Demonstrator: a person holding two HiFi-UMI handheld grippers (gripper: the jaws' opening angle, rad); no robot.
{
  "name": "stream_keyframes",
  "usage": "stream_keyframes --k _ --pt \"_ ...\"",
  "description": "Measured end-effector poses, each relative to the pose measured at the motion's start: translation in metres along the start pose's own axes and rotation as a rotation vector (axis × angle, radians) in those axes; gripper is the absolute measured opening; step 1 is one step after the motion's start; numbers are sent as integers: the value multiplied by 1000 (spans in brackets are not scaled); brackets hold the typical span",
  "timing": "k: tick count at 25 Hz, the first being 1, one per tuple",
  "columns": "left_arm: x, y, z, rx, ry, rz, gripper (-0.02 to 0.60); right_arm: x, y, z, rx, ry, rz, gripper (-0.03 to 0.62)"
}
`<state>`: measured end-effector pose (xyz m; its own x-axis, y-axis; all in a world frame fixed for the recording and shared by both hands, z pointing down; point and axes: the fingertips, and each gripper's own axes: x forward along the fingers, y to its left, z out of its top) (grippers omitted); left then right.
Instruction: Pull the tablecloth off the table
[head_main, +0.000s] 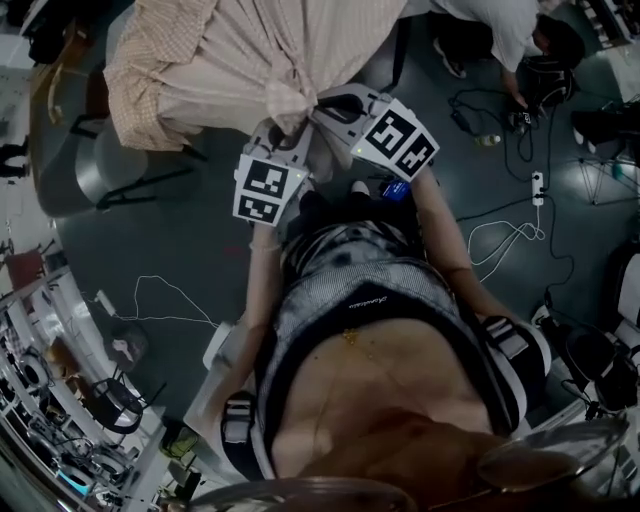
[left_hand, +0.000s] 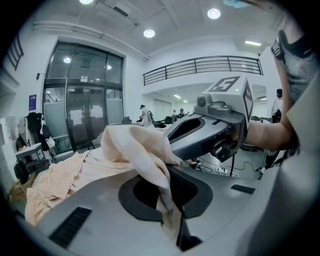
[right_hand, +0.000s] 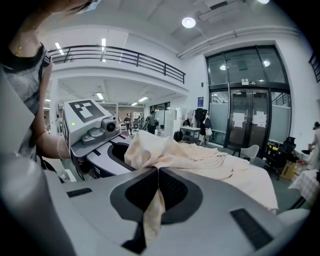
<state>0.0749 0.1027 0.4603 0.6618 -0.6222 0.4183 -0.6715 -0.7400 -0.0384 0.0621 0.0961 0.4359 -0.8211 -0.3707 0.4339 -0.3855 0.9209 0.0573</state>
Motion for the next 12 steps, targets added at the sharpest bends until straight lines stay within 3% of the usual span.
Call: stream_keyframes --k 12 --pt "5 -53 9 -39 -9 91 20 -49 16 -18 -22 -30 81 63"
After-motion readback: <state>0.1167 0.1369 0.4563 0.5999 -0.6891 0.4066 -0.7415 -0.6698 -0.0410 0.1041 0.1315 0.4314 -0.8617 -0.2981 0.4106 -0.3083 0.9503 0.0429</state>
